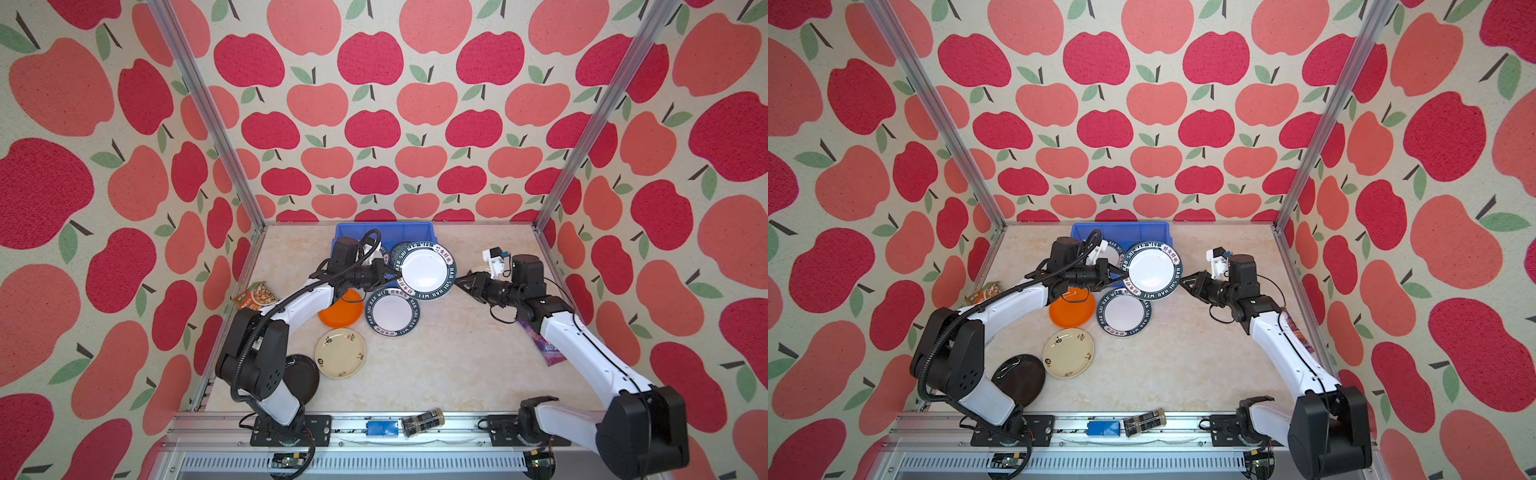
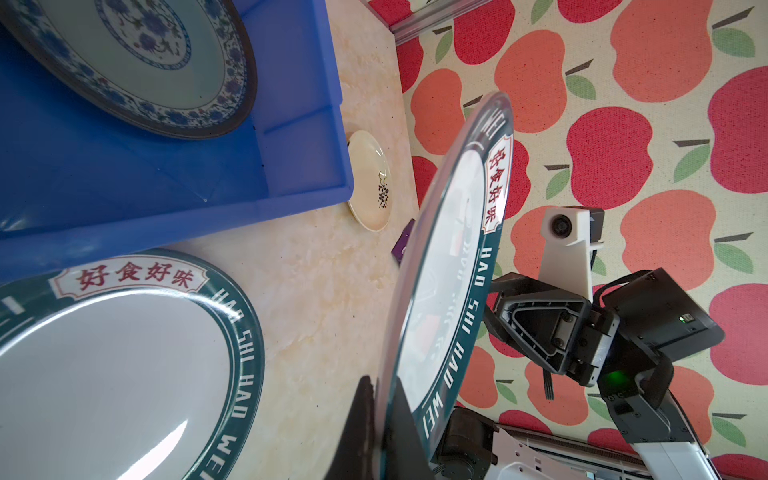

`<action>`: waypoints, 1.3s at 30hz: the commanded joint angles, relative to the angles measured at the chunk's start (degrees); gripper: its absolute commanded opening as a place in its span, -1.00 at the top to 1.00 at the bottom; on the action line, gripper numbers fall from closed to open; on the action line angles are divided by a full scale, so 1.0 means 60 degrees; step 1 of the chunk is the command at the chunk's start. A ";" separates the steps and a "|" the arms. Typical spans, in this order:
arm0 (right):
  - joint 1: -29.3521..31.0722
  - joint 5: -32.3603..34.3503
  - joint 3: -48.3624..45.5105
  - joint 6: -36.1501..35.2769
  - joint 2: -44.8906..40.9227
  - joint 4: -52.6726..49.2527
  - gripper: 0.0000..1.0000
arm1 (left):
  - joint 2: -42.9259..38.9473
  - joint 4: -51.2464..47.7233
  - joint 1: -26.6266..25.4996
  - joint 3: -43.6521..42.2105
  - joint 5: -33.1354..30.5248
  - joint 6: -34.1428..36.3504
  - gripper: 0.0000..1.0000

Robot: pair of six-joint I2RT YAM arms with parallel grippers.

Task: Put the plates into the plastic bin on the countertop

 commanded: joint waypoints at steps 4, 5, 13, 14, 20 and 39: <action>0.0082 -0.0284 -0.0174 0.0656 0.0451 0.1501 0.50 | -0.0379 0.0721 -0.0004 -0.0234 0.0604 -0.0294 1.00; 0.0082 -0.0306 -0.0133 0.0705 0.0517 0.1530 0.58 | -0.0421 0.0679 -0.0004 -0.0258 0.0558 -0.0253 1.00; 0.0111 -0.0502 0.0169 0.0775 0.1144 0.1817 0.96 | -0.0404 0.0527 -0.0004 -0.0263 0.0661 -0.0155 1.00; 0.0125 -0.0519 0.0203 0.0810 0.1223 0.1878 1.00 | -0.0392 0.0521 0.0010 -0.0281 0.0655 -0.0142 1.00; 0.0288 -0.0291 0.0952 0.0881 0.1912 0.1881 1.00 | -0.0913 -0.0031 0.0529 -0.0572 0.0340 0.0093 -0.78; 0.2017 0.0165 0.8455 0.0922 0.8570 0.0404 1.00 | -0.3866 -0.3422 0.2816 -0.0885 -0.2434 0.2978 -0.98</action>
